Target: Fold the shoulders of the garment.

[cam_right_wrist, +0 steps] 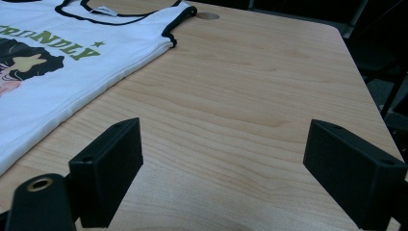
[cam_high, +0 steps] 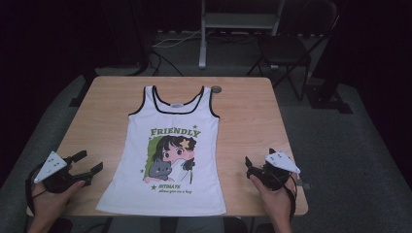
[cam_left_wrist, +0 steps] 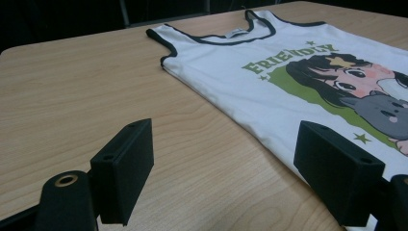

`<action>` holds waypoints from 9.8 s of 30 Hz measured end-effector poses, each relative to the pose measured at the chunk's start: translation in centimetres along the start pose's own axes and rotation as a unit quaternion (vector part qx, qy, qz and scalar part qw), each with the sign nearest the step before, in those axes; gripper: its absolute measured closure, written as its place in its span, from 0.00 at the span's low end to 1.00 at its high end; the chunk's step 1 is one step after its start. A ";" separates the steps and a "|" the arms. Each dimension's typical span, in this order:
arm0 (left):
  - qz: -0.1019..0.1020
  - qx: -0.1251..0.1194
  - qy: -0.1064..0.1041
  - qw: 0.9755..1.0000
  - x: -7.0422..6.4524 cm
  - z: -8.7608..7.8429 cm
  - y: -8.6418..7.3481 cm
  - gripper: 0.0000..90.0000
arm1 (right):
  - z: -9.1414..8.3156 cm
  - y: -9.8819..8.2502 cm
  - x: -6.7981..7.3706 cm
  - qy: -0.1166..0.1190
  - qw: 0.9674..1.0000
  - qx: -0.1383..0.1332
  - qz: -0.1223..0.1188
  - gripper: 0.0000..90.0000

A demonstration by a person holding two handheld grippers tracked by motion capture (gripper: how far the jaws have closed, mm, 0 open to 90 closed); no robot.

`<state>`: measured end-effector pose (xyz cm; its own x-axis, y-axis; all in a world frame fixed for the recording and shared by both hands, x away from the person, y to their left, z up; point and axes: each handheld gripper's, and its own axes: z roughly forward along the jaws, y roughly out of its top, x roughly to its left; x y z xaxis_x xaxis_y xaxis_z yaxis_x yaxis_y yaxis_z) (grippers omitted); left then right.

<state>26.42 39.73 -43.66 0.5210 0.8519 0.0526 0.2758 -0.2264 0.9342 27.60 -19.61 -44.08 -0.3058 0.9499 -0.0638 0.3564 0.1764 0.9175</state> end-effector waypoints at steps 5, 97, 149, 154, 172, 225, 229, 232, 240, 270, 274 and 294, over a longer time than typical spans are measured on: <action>-0.001 -0.003 -0.002 1.000 0.1 0.4 0.1 0.24 | 0.0 0.0 0.1 0.003 1.000 0.001 -0.002 0.15; -0.065 0.169 0.046 0.982 9.8 33.2 12.7 0.54 | 0.2 0.1 0.5 0.027 0.999 0.012 -0.042 0.15; -0.082 0.094 -0.021 0.992 7.0 29.6 15.9 0.95 | 0.3 0.1 0.8 0.036 0.998 0.017 -0.058 0.15; -0.075 0.088 -0.026 0.993 6.0 28.5 15.8 0.95 | 0.3 0.1 0.8 0.036 0.997 0.019 -0.061 0.15; -0.059 0.068 -0.030 0.996 3.7 24.3 14.9 0.94 | 0.3 0.1 1.0 0.035 0.997 0.020 -0.066 0.15; 0.094 0.107 -0.088 0.986 -3.2 18.6 9.3 0.89 | 0.5 0.1 1.3 0.034 0.996 0.031 -0.082 0.15; 0.103 0.118 -0.094 0.983 -3.4 18.3 8.9 0.86 | 0.5 0.1 1.4 0.033 0.995 0.031 -0.084 0.15; 0.107 0.122 -0.099 0.982 -3.6 18.1 8.6 0.84 | 0.5 0.1 1.4 0.033 0.995 0.032 -0.084 0.15; 0.119 0.131 -0.117 0.977 -4.1 16.8 7.9 0.78 | 0.5 0.1 1.4 0.033 0.995 0.031 -0.084 0.15; 0.131 0.177 -0.078 0.972 -3.9 20.5 10.7 0.58 | 0.5 0.1 1.4 0.033 0.995 0.033 -0.084 0.15; 0.165 0.200 -0.077 0.963 -4.8 20.0 9.6 0.58 | 0.5 0.1 1.4 0.034 0.995 0.033 -0.083 0.15; 0.198 0.185 -0.089 0.958 -6.7 17.6 8.9 0.54 | 0.5 0.1 1.5 0.035 0.995 0.034 -0.087 0.15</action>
<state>39.62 23.63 -41.90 0.7650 0.5772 0.2855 0.2776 -0.6956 0.6626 27.63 -18.05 -44.25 -0.4279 0.8836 -0.1898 0.3508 0.3560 0.8661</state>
